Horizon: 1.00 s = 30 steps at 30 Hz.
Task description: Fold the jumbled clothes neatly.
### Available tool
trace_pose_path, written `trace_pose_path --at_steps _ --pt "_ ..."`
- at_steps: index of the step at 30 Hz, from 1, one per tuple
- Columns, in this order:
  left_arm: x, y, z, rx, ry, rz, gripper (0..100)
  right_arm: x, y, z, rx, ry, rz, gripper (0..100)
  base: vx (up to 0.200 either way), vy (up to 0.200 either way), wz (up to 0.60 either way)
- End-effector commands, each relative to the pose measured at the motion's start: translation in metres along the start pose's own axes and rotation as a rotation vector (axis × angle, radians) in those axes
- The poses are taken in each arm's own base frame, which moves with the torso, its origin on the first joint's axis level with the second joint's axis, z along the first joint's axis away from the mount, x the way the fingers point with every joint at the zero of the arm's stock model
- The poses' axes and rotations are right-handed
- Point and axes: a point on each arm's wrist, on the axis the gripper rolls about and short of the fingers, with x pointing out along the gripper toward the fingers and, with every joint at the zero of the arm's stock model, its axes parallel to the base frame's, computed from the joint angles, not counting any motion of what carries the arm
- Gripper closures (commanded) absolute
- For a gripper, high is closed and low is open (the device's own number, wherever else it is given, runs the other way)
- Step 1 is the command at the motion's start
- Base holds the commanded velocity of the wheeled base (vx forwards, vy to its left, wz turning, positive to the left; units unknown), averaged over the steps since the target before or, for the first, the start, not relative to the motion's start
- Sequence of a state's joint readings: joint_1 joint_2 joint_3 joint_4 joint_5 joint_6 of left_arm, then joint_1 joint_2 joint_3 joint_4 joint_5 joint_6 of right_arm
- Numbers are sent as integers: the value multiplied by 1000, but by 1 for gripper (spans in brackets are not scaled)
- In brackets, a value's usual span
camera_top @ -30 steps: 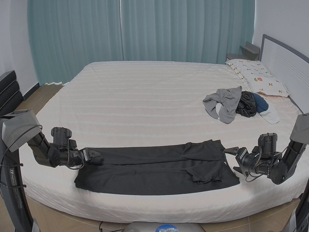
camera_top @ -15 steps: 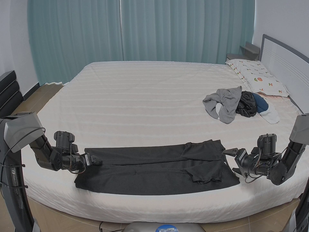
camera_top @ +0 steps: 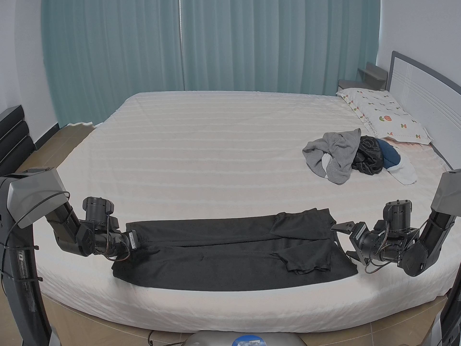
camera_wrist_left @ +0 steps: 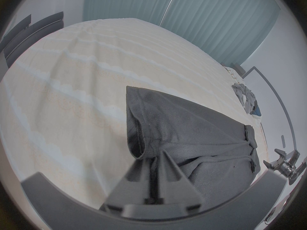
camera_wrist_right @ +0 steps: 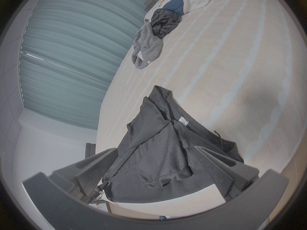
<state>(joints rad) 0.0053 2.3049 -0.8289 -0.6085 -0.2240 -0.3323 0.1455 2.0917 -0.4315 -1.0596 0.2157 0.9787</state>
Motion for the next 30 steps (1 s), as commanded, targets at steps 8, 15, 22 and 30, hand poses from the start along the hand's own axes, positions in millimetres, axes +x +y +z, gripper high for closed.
trace_pose_path --at_steps 8,15,22,30 --pt "-2 2 3 -7 -13 0 100 0 -2 7 12 -21 -1 0 0 0 0" --pt "-2 1 5 -23 -20 -2 100 -4 -3 19 29 -44 19 0 -86 0 0" --pt "-2 -2 12 -47 -54 -15 100 -3 -9 30 49 -74 10 0 -86 0 0" --pt "-2 -14 26 -110 -108 -53 100 -1 -12 32 55 -75 5 0 0 0 0"
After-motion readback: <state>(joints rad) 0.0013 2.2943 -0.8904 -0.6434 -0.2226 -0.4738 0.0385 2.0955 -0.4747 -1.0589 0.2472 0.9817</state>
